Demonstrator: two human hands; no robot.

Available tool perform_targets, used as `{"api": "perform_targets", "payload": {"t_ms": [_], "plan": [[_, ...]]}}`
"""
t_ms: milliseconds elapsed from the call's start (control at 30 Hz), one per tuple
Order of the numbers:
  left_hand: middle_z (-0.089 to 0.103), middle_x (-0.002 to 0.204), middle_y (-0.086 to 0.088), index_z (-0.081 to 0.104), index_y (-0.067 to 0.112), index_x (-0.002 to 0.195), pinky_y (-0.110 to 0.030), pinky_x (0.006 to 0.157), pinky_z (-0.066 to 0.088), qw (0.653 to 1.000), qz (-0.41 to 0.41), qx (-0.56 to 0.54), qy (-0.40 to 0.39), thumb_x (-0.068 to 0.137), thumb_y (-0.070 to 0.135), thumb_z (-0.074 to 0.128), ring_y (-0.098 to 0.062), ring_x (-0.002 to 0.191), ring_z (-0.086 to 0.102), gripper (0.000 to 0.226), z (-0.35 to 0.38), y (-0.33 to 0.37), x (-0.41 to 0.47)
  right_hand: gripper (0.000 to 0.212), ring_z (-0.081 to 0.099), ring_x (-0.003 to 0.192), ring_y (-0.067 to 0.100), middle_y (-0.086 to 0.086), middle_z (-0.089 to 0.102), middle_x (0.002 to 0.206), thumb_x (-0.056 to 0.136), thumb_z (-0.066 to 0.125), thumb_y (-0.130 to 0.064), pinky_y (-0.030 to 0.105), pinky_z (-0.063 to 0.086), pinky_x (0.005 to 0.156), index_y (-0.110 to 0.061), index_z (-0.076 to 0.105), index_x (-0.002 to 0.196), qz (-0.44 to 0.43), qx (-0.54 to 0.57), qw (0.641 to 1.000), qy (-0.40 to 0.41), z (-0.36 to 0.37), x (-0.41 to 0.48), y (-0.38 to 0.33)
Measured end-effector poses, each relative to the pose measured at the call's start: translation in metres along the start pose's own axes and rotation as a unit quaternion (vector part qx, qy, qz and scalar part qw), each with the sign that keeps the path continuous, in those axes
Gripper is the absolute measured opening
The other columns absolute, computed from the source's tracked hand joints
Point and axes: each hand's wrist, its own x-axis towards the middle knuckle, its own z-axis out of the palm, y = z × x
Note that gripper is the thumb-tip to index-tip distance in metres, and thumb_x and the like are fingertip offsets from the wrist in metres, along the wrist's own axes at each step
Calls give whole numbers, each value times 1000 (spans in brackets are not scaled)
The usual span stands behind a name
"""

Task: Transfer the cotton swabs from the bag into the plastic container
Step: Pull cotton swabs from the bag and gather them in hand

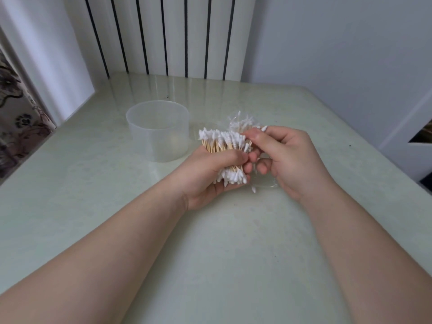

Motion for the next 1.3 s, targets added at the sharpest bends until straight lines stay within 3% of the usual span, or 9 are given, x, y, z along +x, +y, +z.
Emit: {"api": "perform_targets", "payload": {"t_ms": [167,367,500,567,700,867,1033,1167,1300], "plan": [[68,84,-7,68,10,98,-25,69,59,999,-12,-42,18,94,-6,53,-11,70,65,23,-1,4,1,18,58,61,28,12,63,64,95,65,-17,31,42,54,-8,73,82,9,48,999,8,3,-1,-3],[66,78,-8,71,10,87,-31,71,56,998,-32,30,49,90,-5,63,-15,66,63,17,-5,2,0,17,63,65,13,6,72,78,98,62,-17,21,47,53,-9,69,84,5,111,987,117,-8,3,-10],[68,79,-12,70,7,93,-46,91,56,995,-16,15,101,86,-4,67,-23,75,66,13,-3,1,3,15,61,61,12,5,71,73,95,66,-13,23,49,55,-9,72,82,-19,61,989,131,-7,3,-5],[72,92,-17,70,3,101,-47,89,59,992,-10,5,123,89,-4,65,-27,84,70,14,-4,1,3,6,62,62,15,5,74,73,93,69,-11,26,50,56,-15,72,95,-26,39,990,131,-4,3,-5],[72,113,-22,70,2,113,-45,96,55,994,-13,1,106,91,-1,64,-29,97,68,23,-1,1,2,21,61,59,17,7,76,74,89,73,-11,26,49,56,-18,70,109,-41,-26,993,107,-1,0,-3],[76,98,-6,72,11,101,-30,77,60,994,-21,-26,108,92,-4,60,-17,86,71,21,1,0,2,18,63,57,8,6,76,73,89,73,-9,22,48,54,-13,71,107,-43,-66,993,90,3,-3,-2],[69,104,-21,67,1,111,-42,86,61,993,-37,-69,85,94,-5,55,-30,96,69,21,3,0,1,12,68,56,12,4,75,70,89,75,-15,21,51,60,-23,73,99,-41,-128,988,73,7,-3,5],[71,93,-20,69,3,105,-35,82,60,993,-43,-75,83,94,-3,57,-22,80,72,17,2,0,1,12,70,59,11,-2,75,75,92,70,-18,20,53,71,-29,75,94,-45,-172,982,58,9,-2,9],[70,85,-17,67,4,103,-31,75,61,992,-48,-81,80,94,-3,58,-18,74,70,15,2,1,1,19,67,69,-4,-4,70,93,96,65,-20,15,48,85,-31,76,107,-74,-240,967,34,7,-1,11]]}}
